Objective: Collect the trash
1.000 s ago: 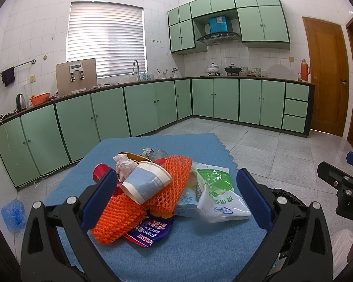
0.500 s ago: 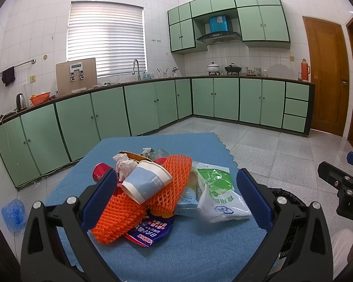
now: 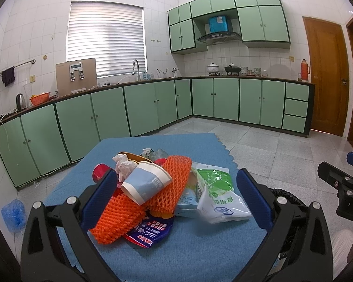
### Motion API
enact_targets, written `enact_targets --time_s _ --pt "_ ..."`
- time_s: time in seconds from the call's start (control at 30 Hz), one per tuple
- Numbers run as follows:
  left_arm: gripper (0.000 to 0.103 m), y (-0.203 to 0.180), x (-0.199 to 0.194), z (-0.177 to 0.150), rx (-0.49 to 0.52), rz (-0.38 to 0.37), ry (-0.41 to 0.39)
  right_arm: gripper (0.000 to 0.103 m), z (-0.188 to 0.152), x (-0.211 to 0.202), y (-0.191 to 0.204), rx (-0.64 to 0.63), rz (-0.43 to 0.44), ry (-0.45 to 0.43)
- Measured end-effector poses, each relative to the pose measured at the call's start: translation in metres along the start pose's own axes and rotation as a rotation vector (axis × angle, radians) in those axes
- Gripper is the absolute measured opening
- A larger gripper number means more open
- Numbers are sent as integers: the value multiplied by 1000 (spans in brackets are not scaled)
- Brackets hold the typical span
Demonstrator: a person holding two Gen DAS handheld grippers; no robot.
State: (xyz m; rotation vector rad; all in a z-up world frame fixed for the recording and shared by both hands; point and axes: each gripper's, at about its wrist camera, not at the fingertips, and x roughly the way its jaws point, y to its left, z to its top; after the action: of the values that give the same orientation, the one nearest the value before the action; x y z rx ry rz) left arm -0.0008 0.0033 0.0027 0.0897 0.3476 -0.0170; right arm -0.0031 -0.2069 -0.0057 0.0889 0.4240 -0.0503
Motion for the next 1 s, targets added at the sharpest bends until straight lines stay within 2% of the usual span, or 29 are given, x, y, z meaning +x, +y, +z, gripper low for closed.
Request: enact_targets --time_s 0.67,0.83,1.0 --pt "98 12 9 -4 -15 27 30 97 -3 13 14 -23 28 26" --pt "98 34 16 -10 -3 86 38 97 -6 21 28 -52 63 33" --pt "98 64 30 -18 -52 132 88 96 -15 41 45 -82 94 67"
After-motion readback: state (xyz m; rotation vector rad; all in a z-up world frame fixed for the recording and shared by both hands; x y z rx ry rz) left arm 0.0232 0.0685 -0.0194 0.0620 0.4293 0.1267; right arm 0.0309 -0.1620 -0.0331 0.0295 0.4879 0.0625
